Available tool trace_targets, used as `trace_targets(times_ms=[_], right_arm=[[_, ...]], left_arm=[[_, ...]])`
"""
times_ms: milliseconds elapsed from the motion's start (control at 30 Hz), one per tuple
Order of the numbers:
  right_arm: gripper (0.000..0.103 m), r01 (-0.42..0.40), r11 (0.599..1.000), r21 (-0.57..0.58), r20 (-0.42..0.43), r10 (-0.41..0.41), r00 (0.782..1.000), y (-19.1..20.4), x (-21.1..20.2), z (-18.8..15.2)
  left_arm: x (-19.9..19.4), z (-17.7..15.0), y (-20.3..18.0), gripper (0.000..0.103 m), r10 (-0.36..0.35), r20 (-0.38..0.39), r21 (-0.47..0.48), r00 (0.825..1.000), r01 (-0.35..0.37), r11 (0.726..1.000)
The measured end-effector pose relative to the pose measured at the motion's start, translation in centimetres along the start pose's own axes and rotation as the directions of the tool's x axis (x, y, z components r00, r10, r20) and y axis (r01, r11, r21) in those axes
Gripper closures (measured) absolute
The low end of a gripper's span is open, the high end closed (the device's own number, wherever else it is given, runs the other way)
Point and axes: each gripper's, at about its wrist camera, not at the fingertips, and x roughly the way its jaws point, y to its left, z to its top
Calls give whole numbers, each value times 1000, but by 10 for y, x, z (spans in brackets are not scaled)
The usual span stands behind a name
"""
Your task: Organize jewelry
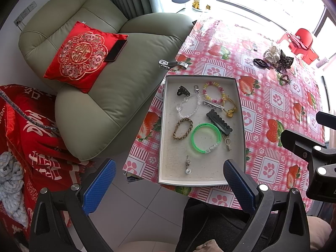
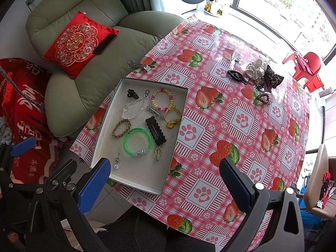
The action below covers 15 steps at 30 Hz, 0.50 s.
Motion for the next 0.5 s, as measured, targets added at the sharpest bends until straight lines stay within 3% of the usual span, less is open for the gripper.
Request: trace_targets(times_ms=[500], right_arm=[[0, -1, 1000, -1, -1, 1, 1000, 0, 0, 1]], left_arm=[[1, -3, 6, 0, 8, -2, 8, 1000, -8, 1000]])
